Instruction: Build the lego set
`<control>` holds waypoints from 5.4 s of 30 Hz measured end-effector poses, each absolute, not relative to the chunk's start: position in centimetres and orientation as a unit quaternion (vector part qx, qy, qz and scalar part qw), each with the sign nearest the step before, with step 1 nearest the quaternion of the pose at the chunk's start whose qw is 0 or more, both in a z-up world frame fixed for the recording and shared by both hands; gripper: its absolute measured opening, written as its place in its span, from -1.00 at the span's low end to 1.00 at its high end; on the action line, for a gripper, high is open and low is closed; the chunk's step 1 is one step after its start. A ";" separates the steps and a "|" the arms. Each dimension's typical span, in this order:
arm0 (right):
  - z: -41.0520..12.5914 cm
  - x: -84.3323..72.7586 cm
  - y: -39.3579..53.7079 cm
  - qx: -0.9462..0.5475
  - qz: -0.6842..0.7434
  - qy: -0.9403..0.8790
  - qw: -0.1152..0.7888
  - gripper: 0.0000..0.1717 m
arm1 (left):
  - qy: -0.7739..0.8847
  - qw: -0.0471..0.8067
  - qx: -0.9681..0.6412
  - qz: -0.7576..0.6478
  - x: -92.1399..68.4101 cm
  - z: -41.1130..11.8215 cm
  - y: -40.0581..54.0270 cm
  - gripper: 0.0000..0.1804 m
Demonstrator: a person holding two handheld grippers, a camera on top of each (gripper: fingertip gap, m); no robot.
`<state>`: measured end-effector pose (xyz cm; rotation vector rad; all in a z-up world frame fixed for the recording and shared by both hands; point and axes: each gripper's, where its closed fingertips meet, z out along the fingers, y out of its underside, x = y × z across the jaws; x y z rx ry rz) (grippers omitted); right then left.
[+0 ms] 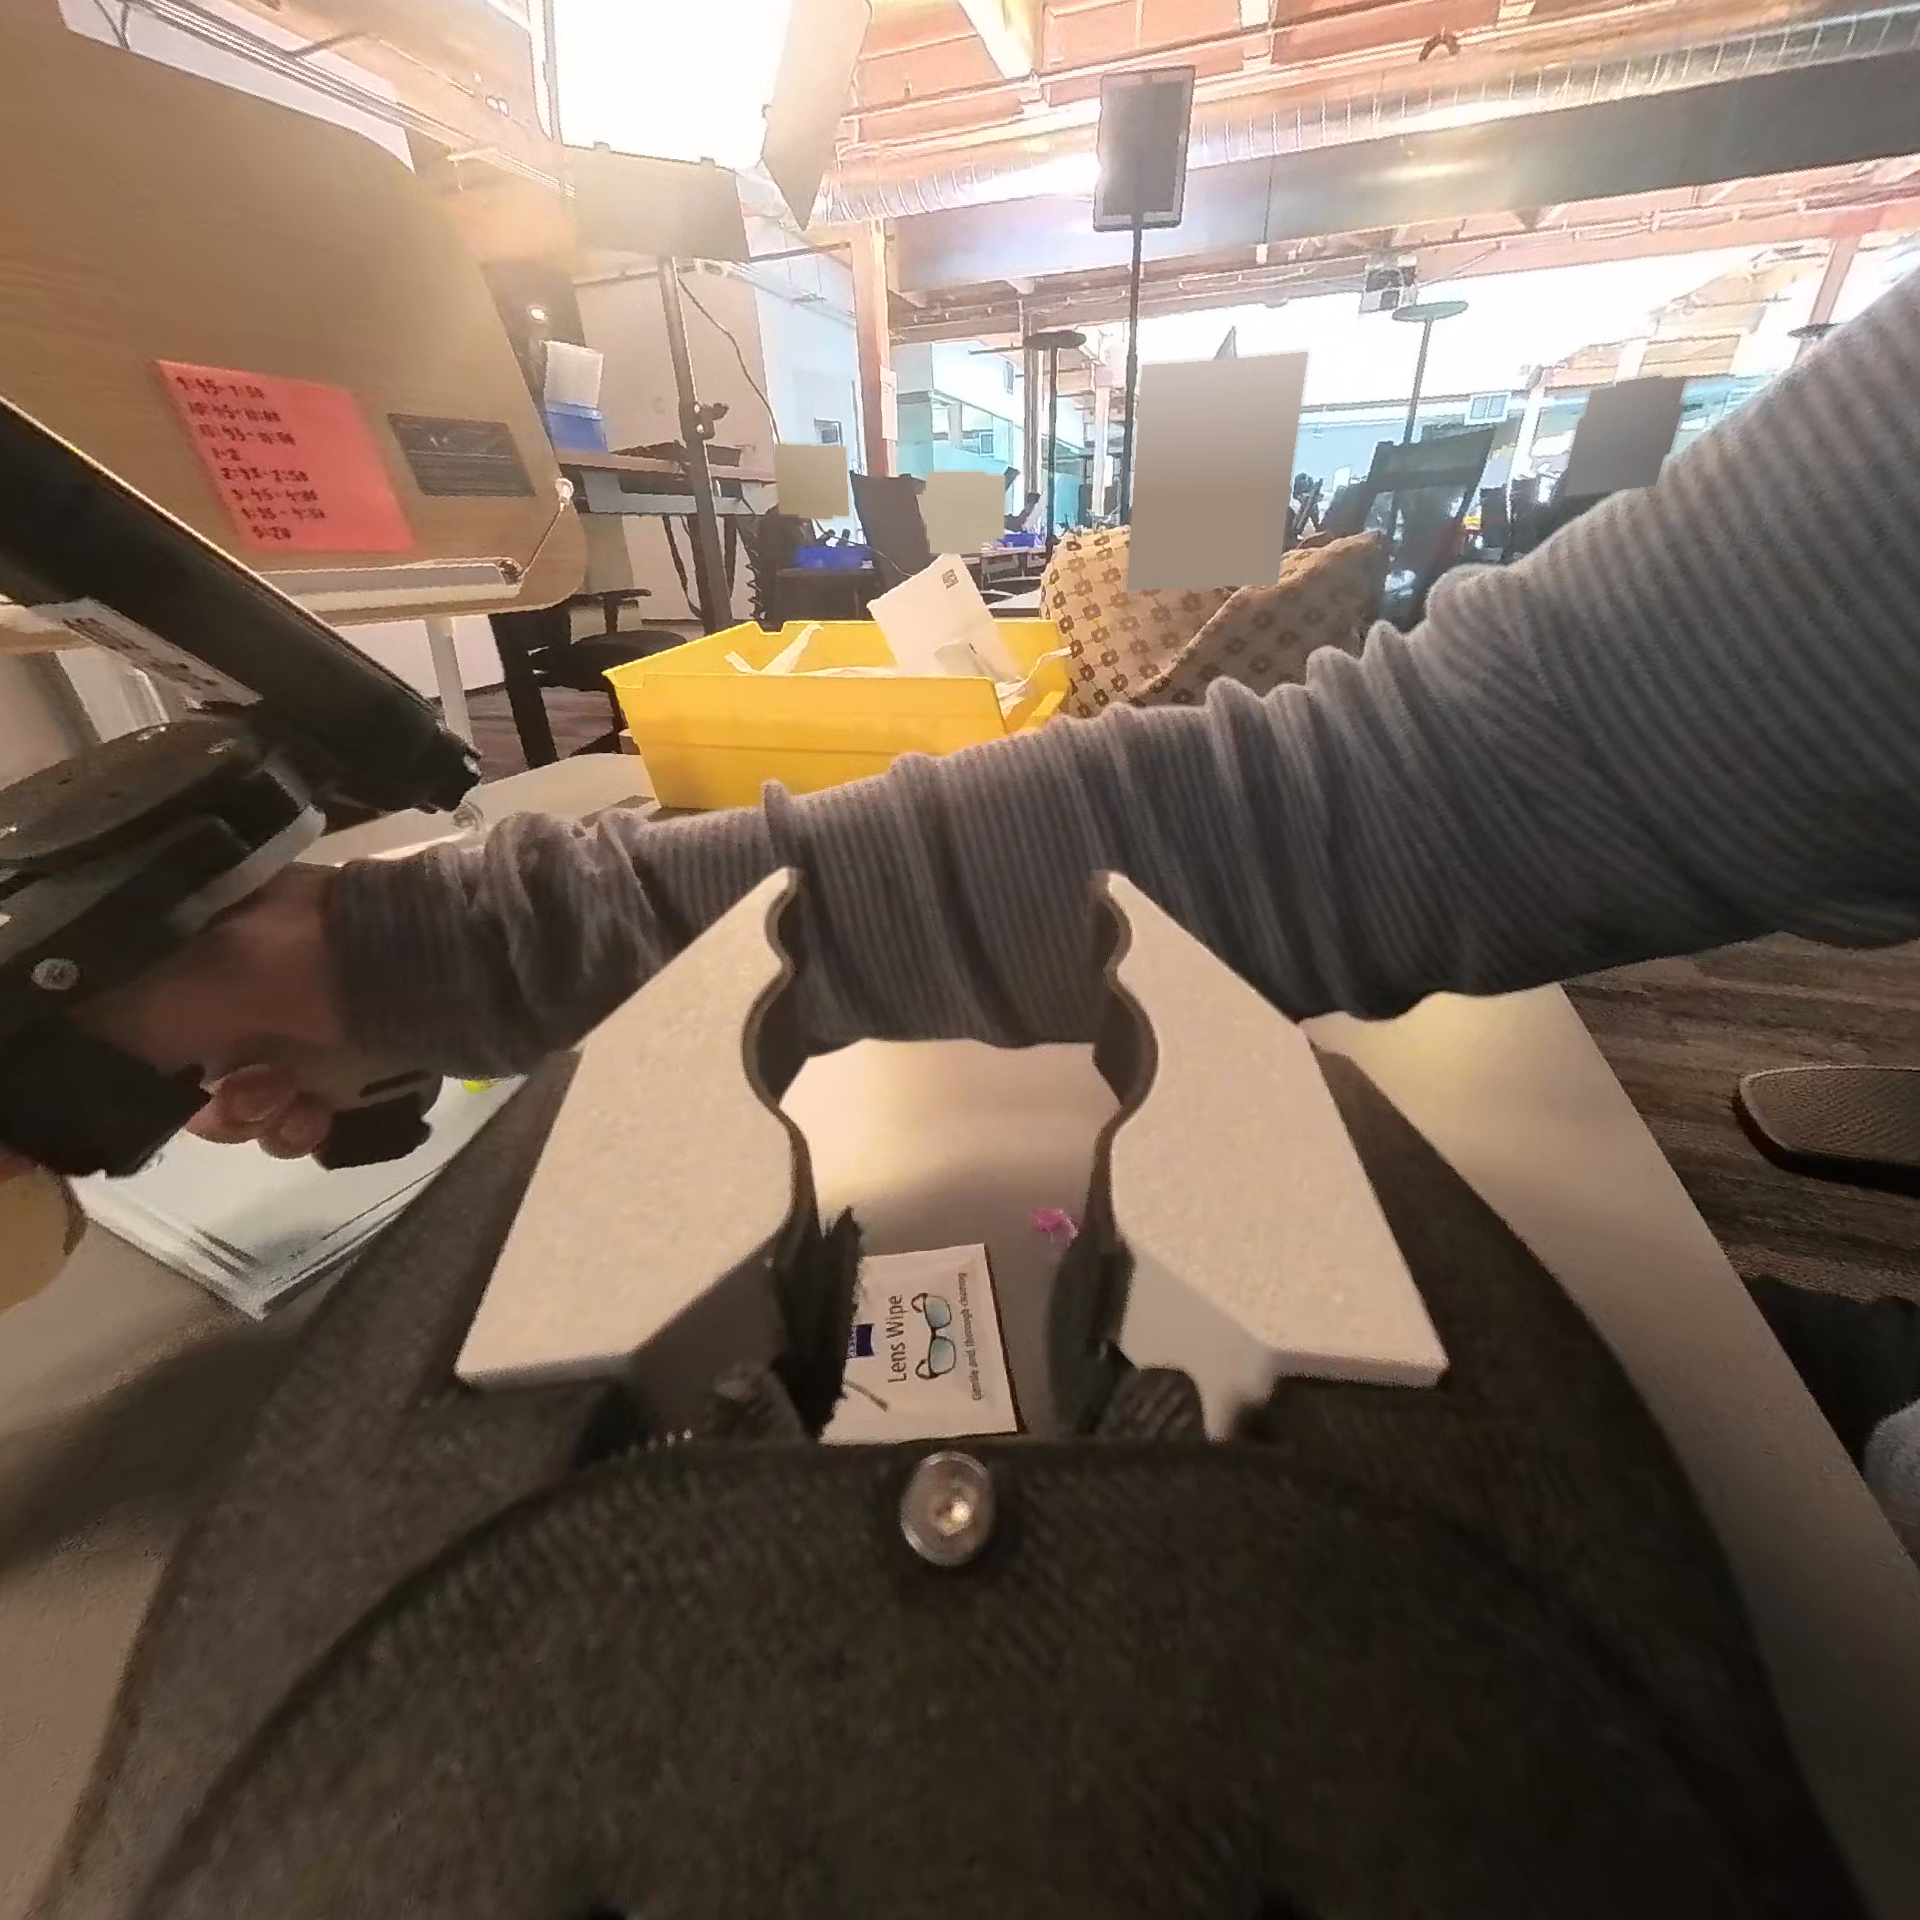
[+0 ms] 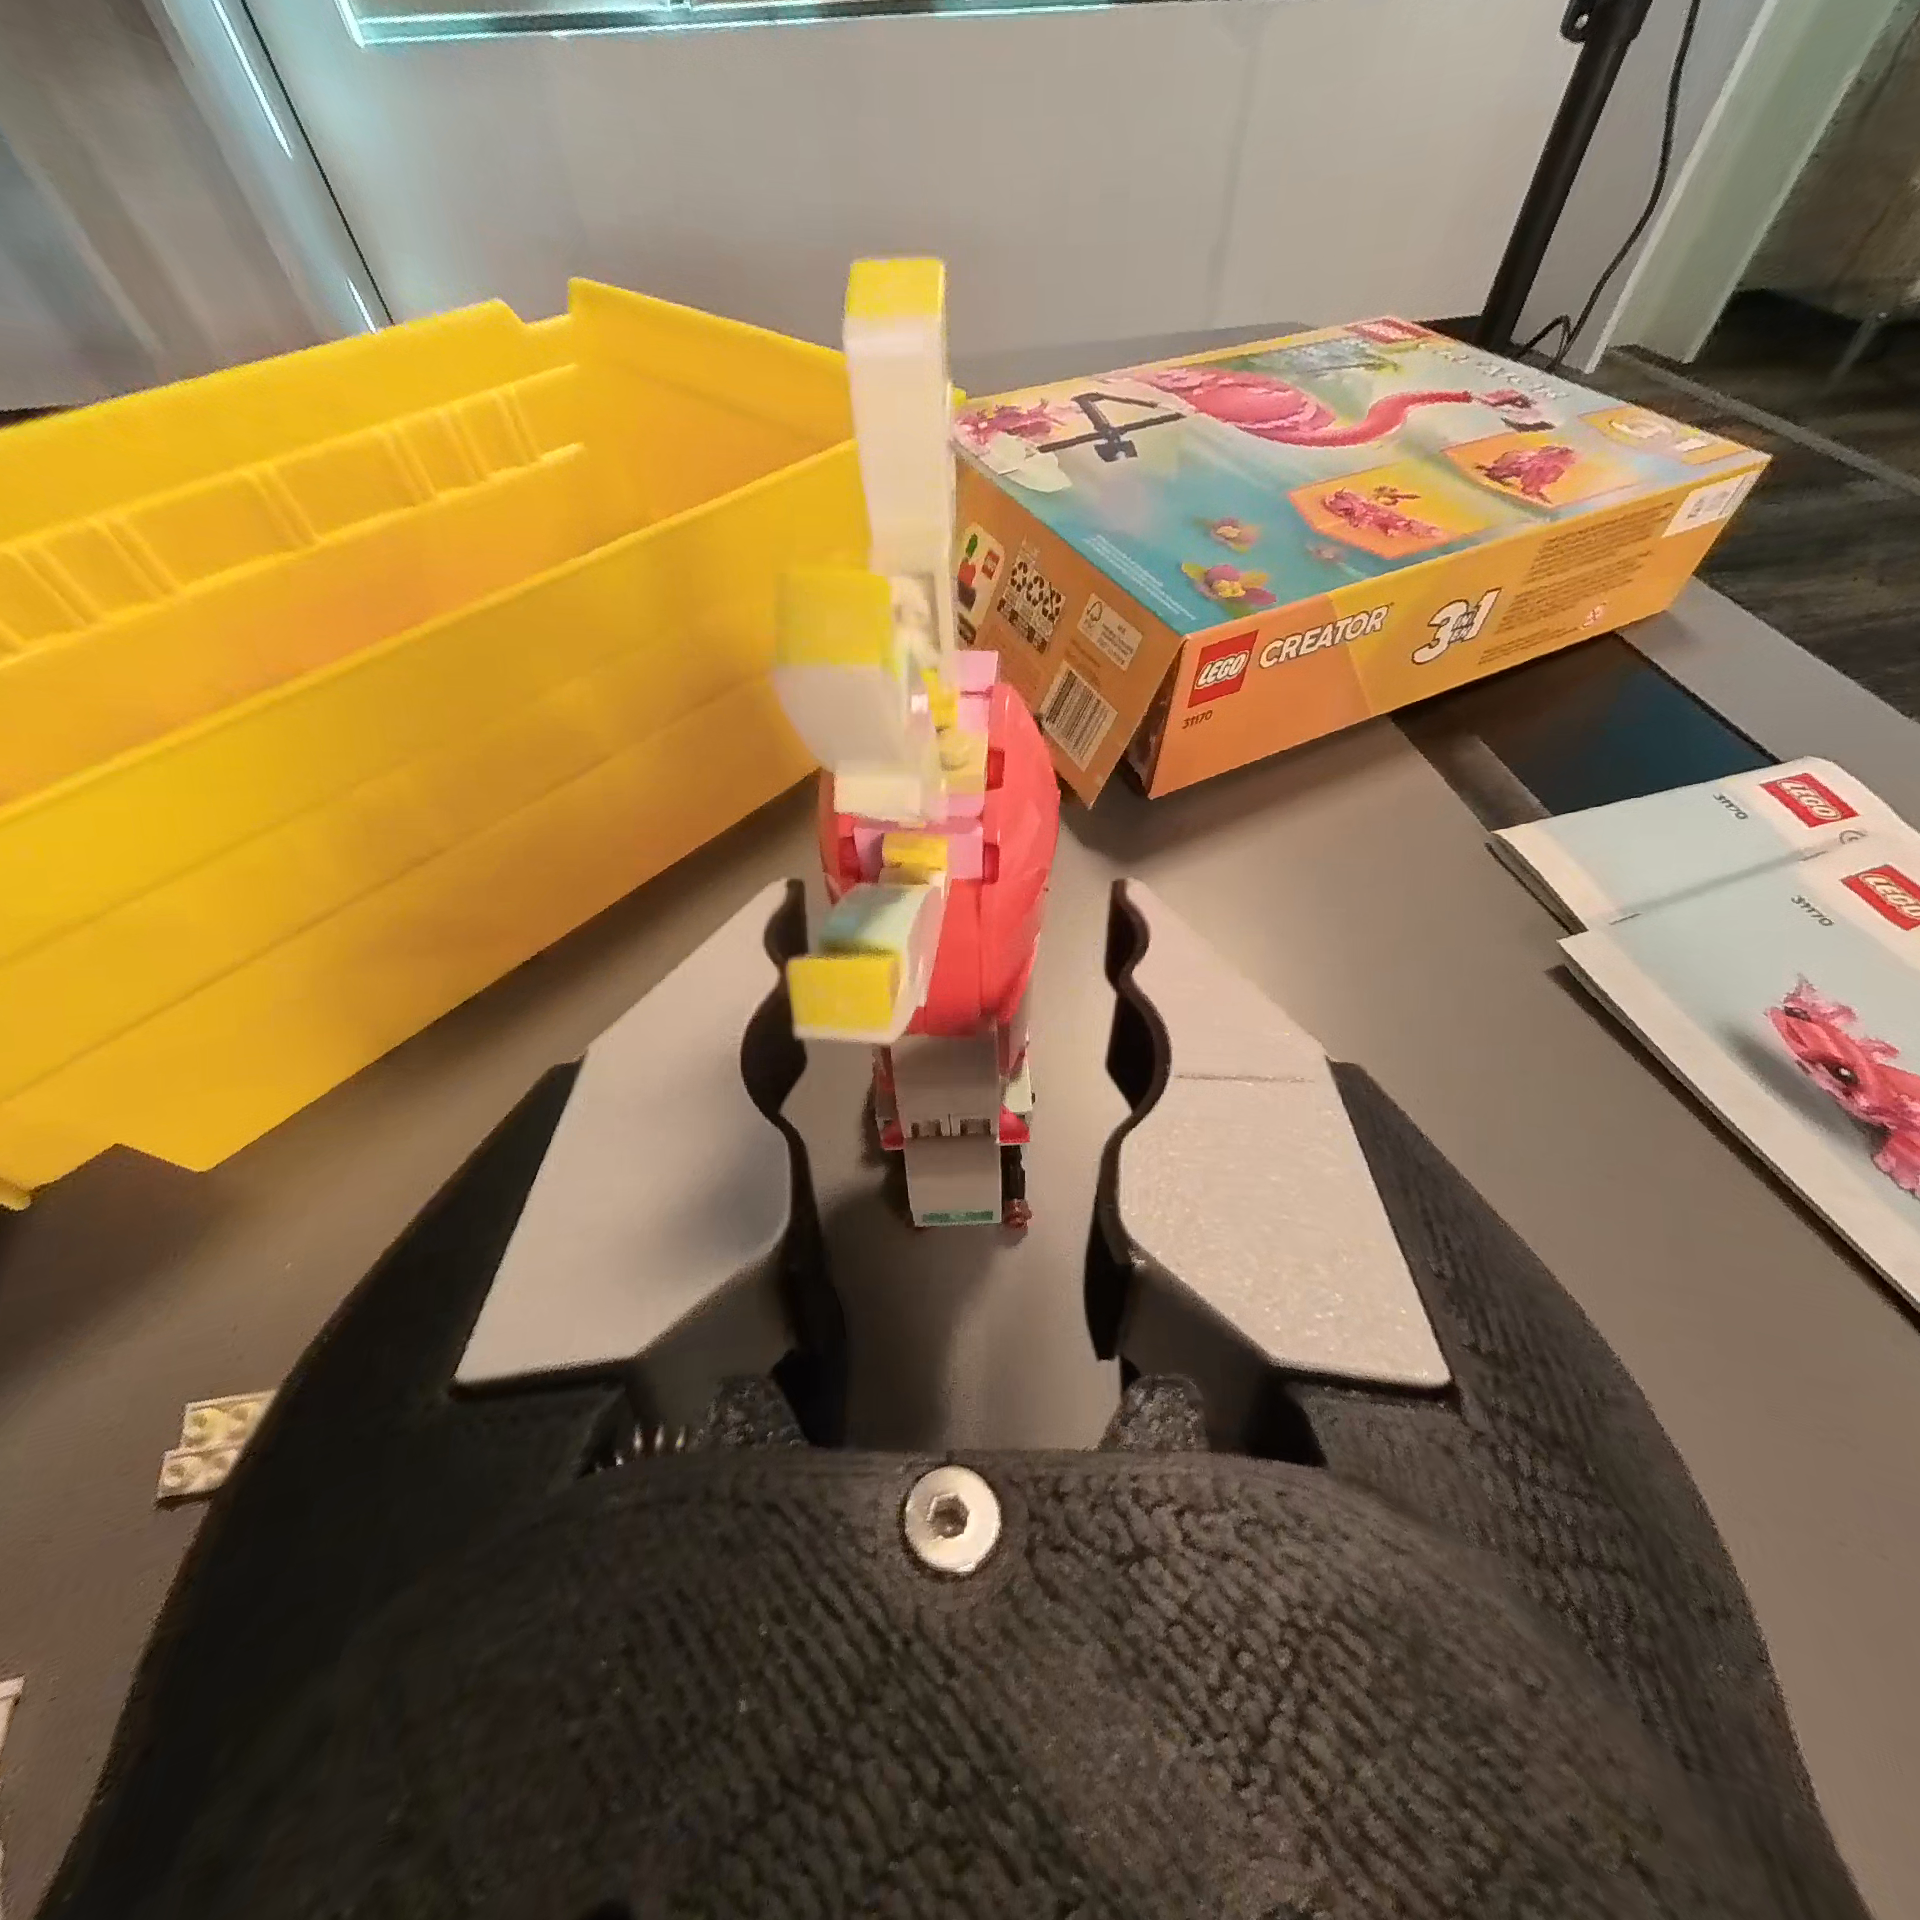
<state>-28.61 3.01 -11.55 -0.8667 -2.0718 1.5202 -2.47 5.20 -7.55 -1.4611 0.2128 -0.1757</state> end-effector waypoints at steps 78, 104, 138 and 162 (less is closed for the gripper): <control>-3.6 4.3 37.5 -0.382 0.438 -0.358 0.731 -0.59 | 0.180 0.305 -0.935 0.021 -6.4 -18.1 30.4 -0.21; -3.9 4.0 37.7 -0.391 0.439 -0.360 0.724 -0.61 | 0.130 0.288 -0.945 0.086 -7.6 -18.4 33.4 0.03; -4.2 3.5 37.6 -0.392 0.441 -0.370 0.717 -0.64 | 0.110 0.315 -0.940 0.070 -7.8 -17.8 34.2 -0.19; -4.4 3.3 37.6 -0.398 0.442 -0.374 0.712 -0.66 | 0.148 0.293 -0.943 0.051 -6.6 -18.7 34.3 -0.43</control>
